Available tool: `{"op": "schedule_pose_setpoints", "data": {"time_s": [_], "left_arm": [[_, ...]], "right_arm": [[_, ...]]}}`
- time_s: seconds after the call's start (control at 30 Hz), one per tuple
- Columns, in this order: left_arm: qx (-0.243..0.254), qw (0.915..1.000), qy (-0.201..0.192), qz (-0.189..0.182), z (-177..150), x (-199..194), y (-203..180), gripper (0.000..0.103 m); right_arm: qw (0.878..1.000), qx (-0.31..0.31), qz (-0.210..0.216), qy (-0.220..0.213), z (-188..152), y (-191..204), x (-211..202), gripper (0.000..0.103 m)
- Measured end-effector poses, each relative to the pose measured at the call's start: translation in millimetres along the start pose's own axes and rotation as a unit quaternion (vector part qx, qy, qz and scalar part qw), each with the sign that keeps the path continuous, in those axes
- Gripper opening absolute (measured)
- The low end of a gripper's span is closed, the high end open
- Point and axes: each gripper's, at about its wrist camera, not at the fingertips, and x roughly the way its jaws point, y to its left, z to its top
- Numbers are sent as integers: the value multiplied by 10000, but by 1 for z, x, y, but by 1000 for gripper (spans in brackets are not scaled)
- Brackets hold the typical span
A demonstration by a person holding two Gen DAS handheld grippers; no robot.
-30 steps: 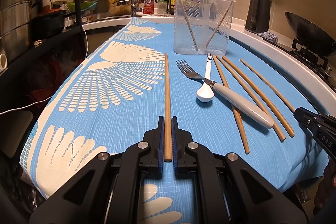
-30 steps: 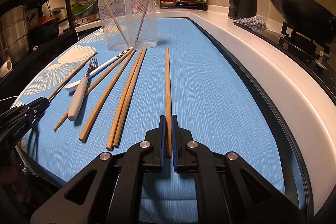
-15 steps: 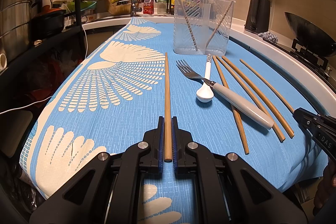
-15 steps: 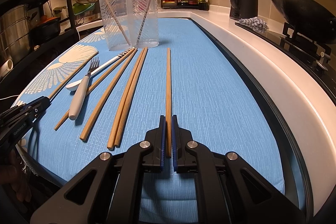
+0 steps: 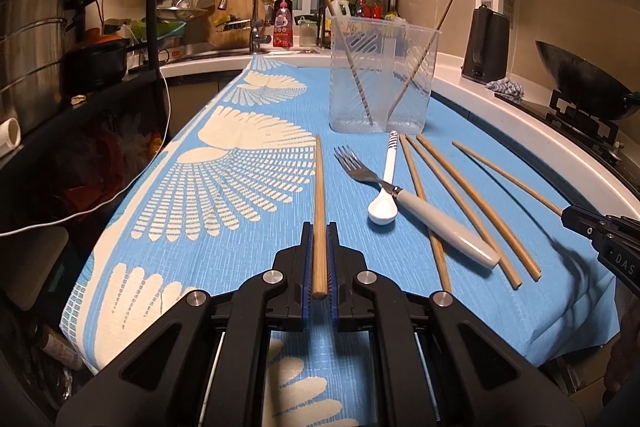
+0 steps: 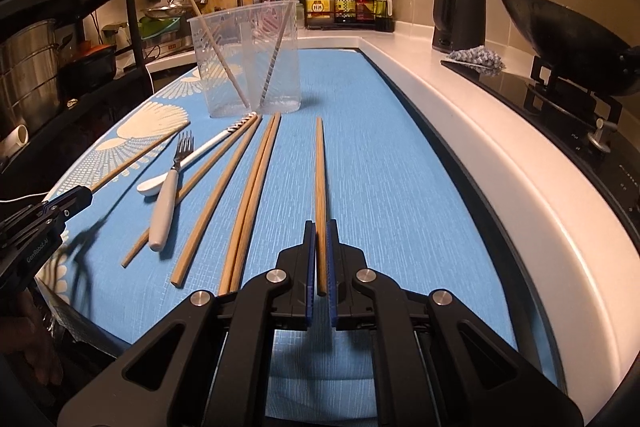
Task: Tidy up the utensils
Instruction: 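Lift both held chopsticks upright and carry them over the clear container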
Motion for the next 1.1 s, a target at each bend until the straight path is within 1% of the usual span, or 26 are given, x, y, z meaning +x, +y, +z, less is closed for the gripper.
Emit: {"op": "schedule_pose_setpoints", "data": {"time_s": [0.37,0.67,0.97,1.1], "left_arm": [[-61,9993,-340,-149,18,-21,4,6],[-129,9984,-484,-267,38,-31,15,6],[-189,9977,-573,-292,77,-31,25,6],[-233,9968,-658,-380,102,-33,31,6]], "right_arm": [[9991,-130,20,-399,29,5,-34,5],[9980,-101,114,-620,60,7,-48,5],[9959,-64,246,-869,100,5,-56,5],[9952,-20,343,-916,120,5,-58,5]]}}
